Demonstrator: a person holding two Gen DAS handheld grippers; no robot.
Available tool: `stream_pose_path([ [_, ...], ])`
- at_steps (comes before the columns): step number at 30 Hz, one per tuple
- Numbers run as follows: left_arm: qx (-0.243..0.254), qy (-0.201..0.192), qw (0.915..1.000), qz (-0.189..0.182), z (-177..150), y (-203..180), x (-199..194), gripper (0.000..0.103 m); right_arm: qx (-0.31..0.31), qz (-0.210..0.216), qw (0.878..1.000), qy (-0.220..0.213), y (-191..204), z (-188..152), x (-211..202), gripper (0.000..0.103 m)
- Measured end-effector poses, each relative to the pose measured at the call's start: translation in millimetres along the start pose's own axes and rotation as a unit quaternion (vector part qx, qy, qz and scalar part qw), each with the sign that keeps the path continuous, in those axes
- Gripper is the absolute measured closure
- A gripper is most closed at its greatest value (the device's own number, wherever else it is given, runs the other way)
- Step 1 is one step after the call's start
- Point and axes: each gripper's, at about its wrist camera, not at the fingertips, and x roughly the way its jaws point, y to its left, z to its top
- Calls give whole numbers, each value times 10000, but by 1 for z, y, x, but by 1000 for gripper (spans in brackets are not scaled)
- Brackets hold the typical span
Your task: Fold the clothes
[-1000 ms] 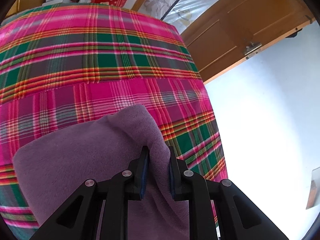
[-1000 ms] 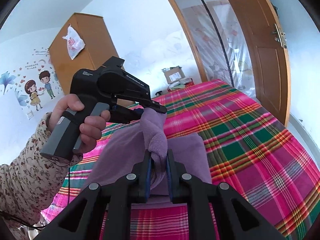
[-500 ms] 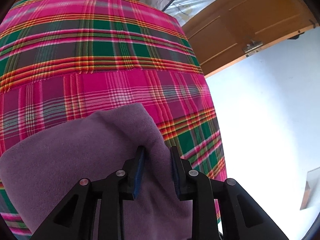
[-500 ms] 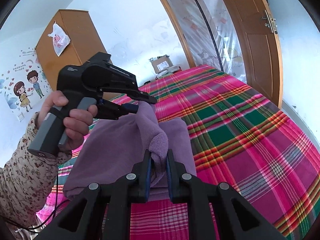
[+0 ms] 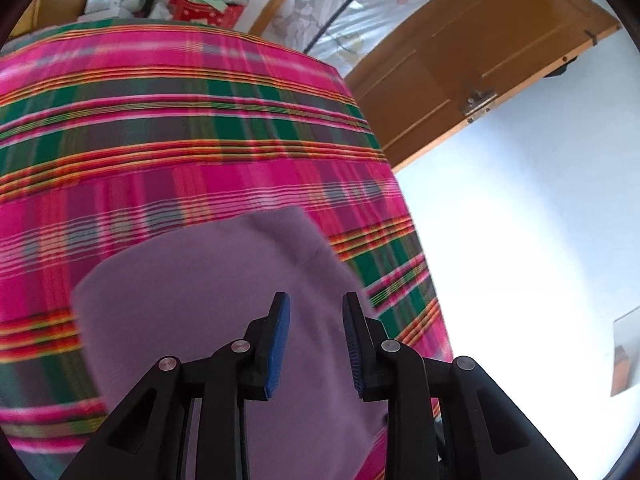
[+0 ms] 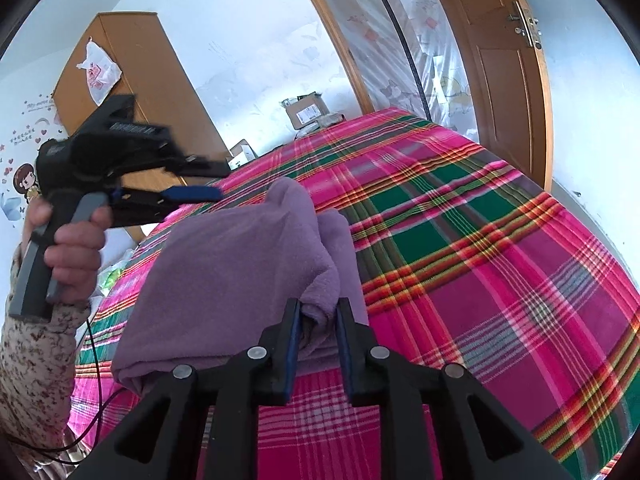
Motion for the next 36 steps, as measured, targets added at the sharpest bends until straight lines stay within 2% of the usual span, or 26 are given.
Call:
stream_pose_path([
  [4,-192,-91,9998,57,-19,24,-20,75,29,1,10000,55,-4,1,-4,84],
  [13,-937,-376,9948,109,-78,89,-77,75,47,-174,9997,-189,-6,19,-20,83],
  [16,-1169,-403,9922,130,-103,107,-99,75,19,-76,9999,-79,-7,26,-15,76],
  [20,-1272,-589,9890,480,-128,125,-134,75,250,-34,9997,-77,-17,33,-20,75],
  [22,-1398,-704,9856,631,-140,135,-153,68,264,-83,9995,-155,-19,37,-28,75],
  [24,-1487,-820,9829,717,-148,138,-164,68,151,-266,9991,-309,-20,42,-42,75],
  [28,-1544,-844,9824,626,-159,144,-172,68,-78,-604,9965,-571,-21,54,-72,74],
  [31,-1454,-758,9851,518,-167,137,-164,68,-523,-993,9918,-608,-16,64,-91,74],
  [33,-1386,-678,9870,456,-172,134,-157,68,-988,-1348,9840,-615,-9,71,-108,74],
  [36,-1179,-554,9907,399,-174,119,-138,68,-1418,-1553,9765,-470,-5,77,-119,74],
])
